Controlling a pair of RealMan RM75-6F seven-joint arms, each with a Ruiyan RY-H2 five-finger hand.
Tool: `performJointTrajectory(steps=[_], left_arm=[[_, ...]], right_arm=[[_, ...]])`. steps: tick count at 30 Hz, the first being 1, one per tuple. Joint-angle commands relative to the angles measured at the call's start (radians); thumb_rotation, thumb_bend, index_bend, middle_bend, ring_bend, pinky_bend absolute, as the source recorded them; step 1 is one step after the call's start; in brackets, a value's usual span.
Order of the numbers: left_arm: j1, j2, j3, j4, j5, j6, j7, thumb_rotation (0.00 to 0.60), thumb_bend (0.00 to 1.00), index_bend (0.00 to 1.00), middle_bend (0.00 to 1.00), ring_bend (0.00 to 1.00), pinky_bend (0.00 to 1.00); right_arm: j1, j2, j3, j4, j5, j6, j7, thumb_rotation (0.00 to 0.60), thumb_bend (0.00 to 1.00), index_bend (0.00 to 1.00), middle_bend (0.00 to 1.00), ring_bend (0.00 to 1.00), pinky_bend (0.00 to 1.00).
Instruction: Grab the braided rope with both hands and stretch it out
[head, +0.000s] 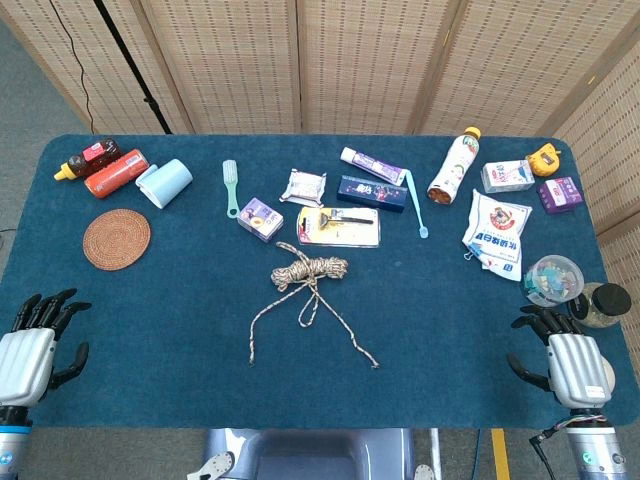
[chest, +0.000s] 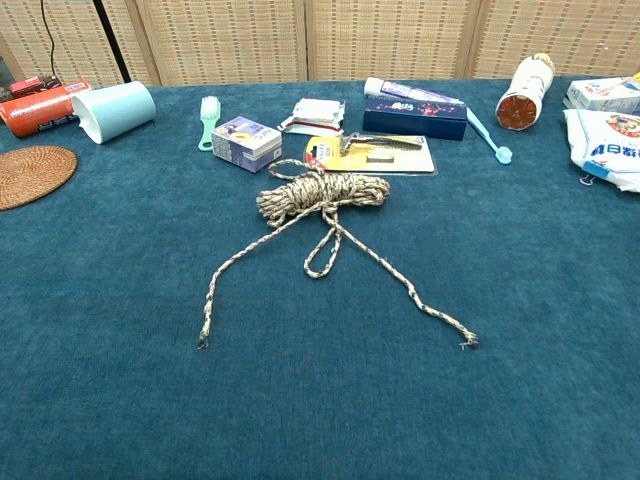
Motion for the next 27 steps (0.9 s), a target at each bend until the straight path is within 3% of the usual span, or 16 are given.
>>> performJointTrajectory(steps=[1,27], left_arm=[[-0.001,-0.004,-0.001,0.001,-0.001,-0.002,0.000,0.600,0.43,0.25,0.14,0.13,0.05],[0.003,0.007,-0.007,0.017,0.004,0.006,-0.030,0.600,0.43,0.25,0.14,0.13,0.05]], right_arm=[[0.001,-0.001,0.001,0.000,0.000,0.000,0.000,0.600,0.28,0.40,0.28,0.25,0.24],[0.011,0.013,0.002,-0.008,-0.014,-0.010,-0.005,0.600,0.28,0.40,0.28,0.25,0.24]])
